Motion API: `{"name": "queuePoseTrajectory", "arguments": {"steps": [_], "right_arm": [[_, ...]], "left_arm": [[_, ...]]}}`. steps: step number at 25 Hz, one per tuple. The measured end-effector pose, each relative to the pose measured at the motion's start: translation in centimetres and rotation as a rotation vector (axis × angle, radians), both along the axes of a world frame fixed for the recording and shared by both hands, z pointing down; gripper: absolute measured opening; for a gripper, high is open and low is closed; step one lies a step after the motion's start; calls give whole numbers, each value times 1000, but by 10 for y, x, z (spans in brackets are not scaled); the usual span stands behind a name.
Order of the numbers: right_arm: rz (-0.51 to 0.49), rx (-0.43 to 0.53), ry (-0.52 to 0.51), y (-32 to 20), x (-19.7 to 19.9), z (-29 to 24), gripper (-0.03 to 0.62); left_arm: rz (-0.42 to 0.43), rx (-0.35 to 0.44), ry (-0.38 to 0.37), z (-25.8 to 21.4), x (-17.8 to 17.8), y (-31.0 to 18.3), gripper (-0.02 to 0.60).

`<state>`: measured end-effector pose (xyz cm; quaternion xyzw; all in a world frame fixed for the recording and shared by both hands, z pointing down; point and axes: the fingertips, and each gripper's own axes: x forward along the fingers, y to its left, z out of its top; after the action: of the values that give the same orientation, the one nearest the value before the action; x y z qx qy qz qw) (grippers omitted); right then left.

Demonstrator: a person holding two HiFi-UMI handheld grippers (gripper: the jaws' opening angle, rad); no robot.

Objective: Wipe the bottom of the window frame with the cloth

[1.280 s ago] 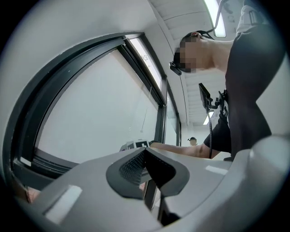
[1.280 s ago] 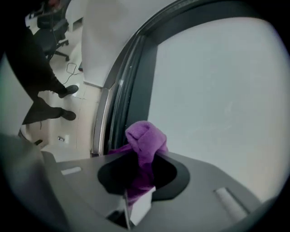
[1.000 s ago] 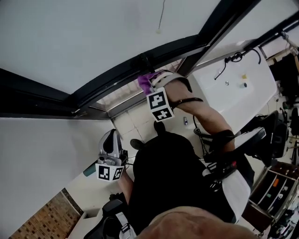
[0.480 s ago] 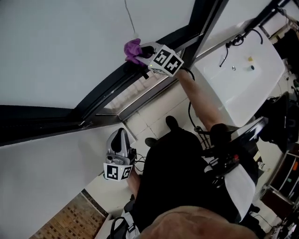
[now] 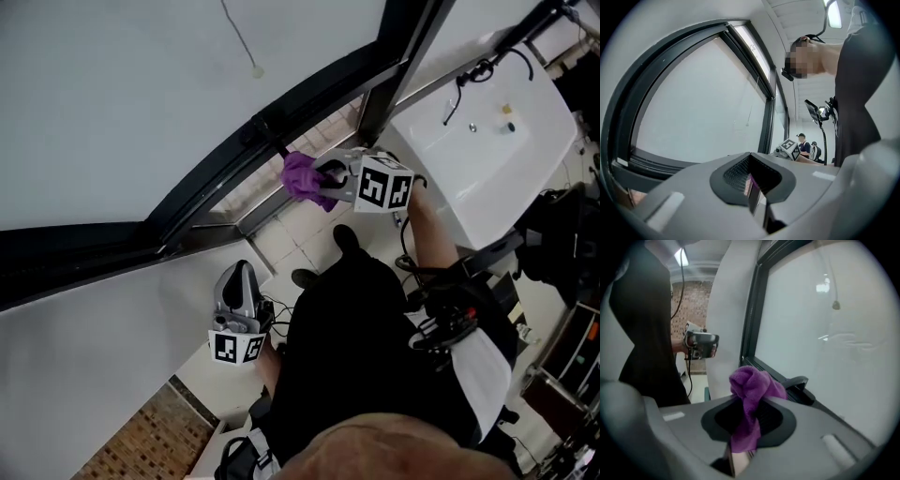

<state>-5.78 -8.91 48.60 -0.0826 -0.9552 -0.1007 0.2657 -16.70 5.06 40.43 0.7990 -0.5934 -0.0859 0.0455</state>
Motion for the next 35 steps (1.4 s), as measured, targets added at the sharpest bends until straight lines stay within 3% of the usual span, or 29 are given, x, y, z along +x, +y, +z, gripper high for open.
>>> {"name": "queuePoseTrajectory", "arguments": {"steps": [2,5,7,9,12,16,22,24,25,26,28,30,32,35], "right_arm": [[73,-81,-181,-16,4,-14,71],[307,-165,-481,-83,0,-52,71],[435,-110,-490,-129,-16,-49,70],[464,-2,-367,-158,-42,-25,69],[367,153,-231,-164,-74,-3,70],[221,225,-222,-136,-71,-1,69],[37,16,-378,-55,-29,14,69],[-17,-123,-473,-26,-12,11,69],[1,-223,-535,-18,-7,8,69],[72,-329,-599,-18,-5,8,69],[318,-515,-716,-40,-13,22,69],[536,-647,-808,-64,-26,33,69],[637,-641,-857,-78,-41,32,69],[710,-465,-846,-100,-59,27,69]], "left_arm": [[13,-4,-5,-2,6,-4,-2],[37,0,-18,-7,19,-9,-2],[50,0,-28,-9,25,-11,-2],[58,-5,-35,-10,31,-11,-2],[53,-17,-37,-8,34,-8,-2],[31,-23,-31,-6,27,-6,-2],[53,-26,-16,-1,27,-13,-2],[70,-27,-18,-1,31,-17,-2],[77,-27,-19,-1,33,-19,-2],[83,-28,-19,-1,34,-20,-2],[92,-30,-19,0,36,-22,-2],[98,-32,-25,-1,38,-23,-2],[95,-33,-30,-2,39,-22,-2],[83,-40,-33,-1,39,-17,-2]]}}
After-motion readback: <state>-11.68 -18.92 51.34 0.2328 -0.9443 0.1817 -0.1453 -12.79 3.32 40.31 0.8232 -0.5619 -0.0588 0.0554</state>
